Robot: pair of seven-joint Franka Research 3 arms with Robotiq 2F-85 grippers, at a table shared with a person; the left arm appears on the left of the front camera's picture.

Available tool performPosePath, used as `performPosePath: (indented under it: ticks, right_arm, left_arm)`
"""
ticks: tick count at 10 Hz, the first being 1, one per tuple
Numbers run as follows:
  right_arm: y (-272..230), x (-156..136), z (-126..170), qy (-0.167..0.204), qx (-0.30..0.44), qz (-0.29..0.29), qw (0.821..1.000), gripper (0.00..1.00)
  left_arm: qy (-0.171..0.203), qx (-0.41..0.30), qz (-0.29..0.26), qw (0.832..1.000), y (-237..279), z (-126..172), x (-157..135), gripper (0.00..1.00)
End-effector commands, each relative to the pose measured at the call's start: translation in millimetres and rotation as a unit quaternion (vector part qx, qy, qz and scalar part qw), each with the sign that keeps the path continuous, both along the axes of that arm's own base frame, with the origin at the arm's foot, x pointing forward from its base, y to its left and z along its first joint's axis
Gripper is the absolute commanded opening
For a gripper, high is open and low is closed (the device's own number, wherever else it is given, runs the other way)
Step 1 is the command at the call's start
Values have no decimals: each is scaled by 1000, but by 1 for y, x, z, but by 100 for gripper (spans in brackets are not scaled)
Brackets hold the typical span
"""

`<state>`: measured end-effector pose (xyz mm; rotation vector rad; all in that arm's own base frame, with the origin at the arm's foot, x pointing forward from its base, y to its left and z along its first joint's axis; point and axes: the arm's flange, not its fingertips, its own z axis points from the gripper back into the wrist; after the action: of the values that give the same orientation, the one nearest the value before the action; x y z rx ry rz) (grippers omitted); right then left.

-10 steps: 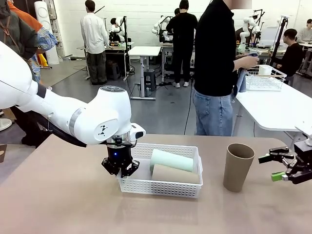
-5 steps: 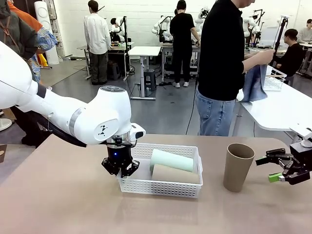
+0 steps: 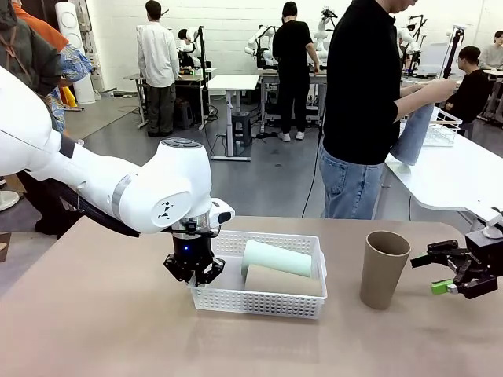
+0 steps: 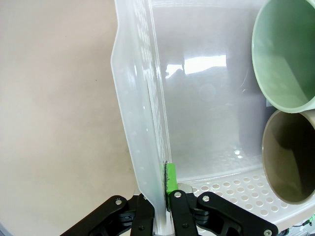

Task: Clean and organize the cups into the basket.
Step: Pick up the Reusable plastic cup from the right side of the table and stack it inside the Organizing basket in the center of the table.

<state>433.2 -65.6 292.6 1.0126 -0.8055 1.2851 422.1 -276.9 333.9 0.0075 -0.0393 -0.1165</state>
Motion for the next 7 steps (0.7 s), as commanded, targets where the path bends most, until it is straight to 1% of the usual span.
performPosePath:
  ticks: [1, 3, 6, 7]
  right_arm:
    - [11, 19, -17, -4, -17, 24, 1000, 100]
    - [16, 30, -27, 0, -14, 17, 1000, 100]
    - [15, 32, -30, -9, -6, 14, 1000, 100]
    - [15, 36, -34, -3, -7, 12, 1000, 100]
  left_arm:
    - [2, 4, 0, 1000, 0, -4, -4, 0]
    - [2, 4, 0, 1000, 0, -4, -4, 0]
    - [2, 4, 0, 1000, 0, -4, -4, 0]
    - [2, 4, 0, 1000, 0, -4, -4, 0]
